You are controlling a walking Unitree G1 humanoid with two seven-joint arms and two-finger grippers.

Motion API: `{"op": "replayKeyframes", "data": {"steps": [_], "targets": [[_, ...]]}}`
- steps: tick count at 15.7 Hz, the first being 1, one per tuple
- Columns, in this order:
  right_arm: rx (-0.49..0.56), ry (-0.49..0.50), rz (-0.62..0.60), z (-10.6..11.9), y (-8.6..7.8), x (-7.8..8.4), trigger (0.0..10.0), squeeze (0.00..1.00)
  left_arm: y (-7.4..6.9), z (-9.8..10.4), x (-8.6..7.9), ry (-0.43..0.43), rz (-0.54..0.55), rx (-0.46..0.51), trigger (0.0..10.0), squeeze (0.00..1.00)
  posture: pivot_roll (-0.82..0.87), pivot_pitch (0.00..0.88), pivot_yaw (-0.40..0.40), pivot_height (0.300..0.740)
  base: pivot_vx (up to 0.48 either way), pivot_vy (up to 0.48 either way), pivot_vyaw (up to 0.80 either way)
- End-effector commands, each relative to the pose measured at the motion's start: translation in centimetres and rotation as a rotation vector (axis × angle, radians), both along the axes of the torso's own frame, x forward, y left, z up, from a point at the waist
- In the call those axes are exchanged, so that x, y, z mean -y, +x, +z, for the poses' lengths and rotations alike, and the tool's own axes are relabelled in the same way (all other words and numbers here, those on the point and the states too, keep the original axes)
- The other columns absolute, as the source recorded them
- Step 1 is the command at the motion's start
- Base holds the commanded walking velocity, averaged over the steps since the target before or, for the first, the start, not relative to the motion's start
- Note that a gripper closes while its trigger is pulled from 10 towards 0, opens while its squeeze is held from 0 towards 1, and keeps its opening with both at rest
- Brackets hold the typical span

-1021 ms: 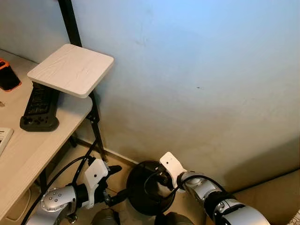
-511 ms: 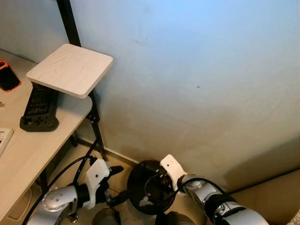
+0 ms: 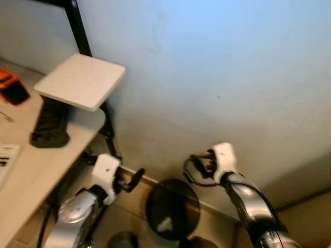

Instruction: Clean up the room

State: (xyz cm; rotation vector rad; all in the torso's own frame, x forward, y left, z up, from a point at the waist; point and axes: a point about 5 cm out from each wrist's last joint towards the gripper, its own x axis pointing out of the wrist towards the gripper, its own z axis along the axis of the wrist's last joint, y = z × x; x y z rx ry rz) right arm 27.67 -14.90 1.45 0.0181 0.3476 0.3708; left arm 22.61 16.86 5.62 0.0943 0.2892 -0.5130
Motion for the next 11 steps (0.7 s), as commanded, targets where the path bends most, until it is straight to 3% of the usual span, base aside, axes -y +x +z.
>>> {"op": "replayKeyframes", "data": {"steps": [1,3,6,9,11], "targets": [[0.021,0.022,-0.053,0.6,-0.6,0.5,10.0,0.0,0.4,0.5,0.7,0.008,-0.026,0.013,10.0,0.0,0.02,0.001,0.02,0.74,0.0,0.0,0.0],[0.088,0.04,-0.076,1.9,-1.9,0.5,10.0,0.0,0.9,0.6,0.9,-0.029,0.05,0.015,10.0,0.0,0.01,0.0,0.041,0.74,-0.287,0.0,0.0],[0.102,0.077,-0.183,2.7,-1.2,1.0,10.0,0.0,1.4,0.9,0.4,-0.029,0.112,0.036,10.0,0.0,0.02,0.0,0.043,0.74,-0.331,0.0,0.0],[0.105,0.071,-0.148,3.5,-1.4,-0.6,10.0,0.0,1.8,1.1,0.7,0.006,0.091,0.062,10.0,0.0,0.03,0.0,0.035,0.74,-0.316,0.0,0.0],[0.11,0.073,-0.155,3.8,-1.3,-0.7,10.0,0.0,2.1,1.7,0.8,-0.005,0.1,0.084,10.0,0.0,0.04,0.0,0.031,0.74,-0.317,0.0,0.0]]}}
